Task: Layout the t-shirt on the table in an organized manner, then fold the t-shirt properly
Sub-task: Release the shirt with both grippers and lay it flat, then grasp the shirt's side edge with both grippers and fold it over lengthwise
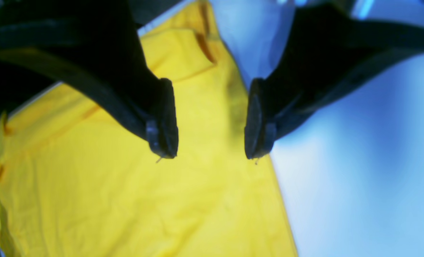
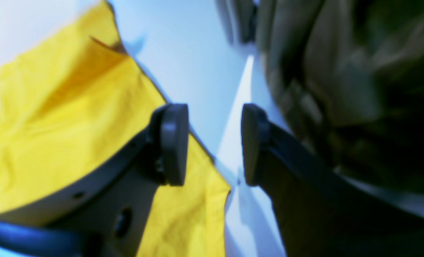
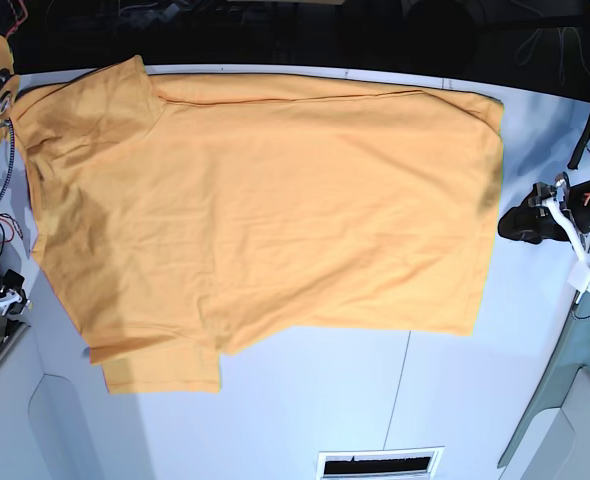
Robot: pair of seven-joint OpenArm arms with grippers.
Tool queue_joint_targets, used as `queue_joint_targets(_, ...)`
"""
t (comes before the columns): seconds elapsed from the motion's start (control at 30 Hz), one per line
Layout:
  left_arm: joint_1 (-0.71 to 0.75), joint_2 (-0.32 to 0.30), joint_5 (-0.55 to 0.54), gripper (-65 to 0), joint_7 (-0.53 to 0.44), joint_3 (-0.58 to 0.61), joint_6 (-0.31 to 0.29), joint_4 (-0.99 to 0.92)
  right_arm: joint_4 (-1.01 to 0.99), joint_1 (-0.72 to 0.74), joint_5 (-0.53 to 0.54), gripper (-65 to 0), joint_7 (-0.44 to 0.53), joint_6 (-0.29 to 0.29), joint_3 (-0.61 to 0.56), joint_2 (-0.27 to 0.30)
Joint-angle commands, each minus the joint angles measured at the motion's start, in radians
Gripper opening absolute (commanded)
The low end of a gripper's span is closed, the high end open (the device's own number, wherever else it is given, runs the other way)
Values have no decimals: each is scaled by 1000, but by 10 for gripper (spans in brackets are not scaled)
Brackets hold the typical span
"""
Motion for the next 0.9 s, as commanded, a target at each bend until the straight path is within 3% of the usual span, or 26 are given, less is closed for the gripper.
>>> queue_joint_targets(0.0,-44,-21,-10,-315,-40,-8,-8,-21,-19,37,9,-410,34,3,-3,22)
queue_joint_targets(0.23,-240,12,109,-314,-195,-8,-8,-313,-198,33,13,-410,67,7,-4,24)
queue_joint_targets(0.4,-353,62,234,-315,-323,-8,-8,-546,-232,34,53,-410,67,72,-4,14)
queue_joint_targets(0.53,-409,111,300,-315,-432,-8,69,-677,-232,36,79,-410,67,98,-4,-5)
queue_joint_targets(0.6,-430,138,345,-315,-443,-8,77,-700,-232,36,78,-410,67,102,-4,-12)
queue_joint_targets(0.77,-442,195,389,-327,-437,-8,77,-709,-232,36,78,-410,66,179,-5,-23)
queue_joint_targets(0.87,-443,215,430,-431,-436,-8,76,-709,-232,36,78,-428,66,188,-5,-23)
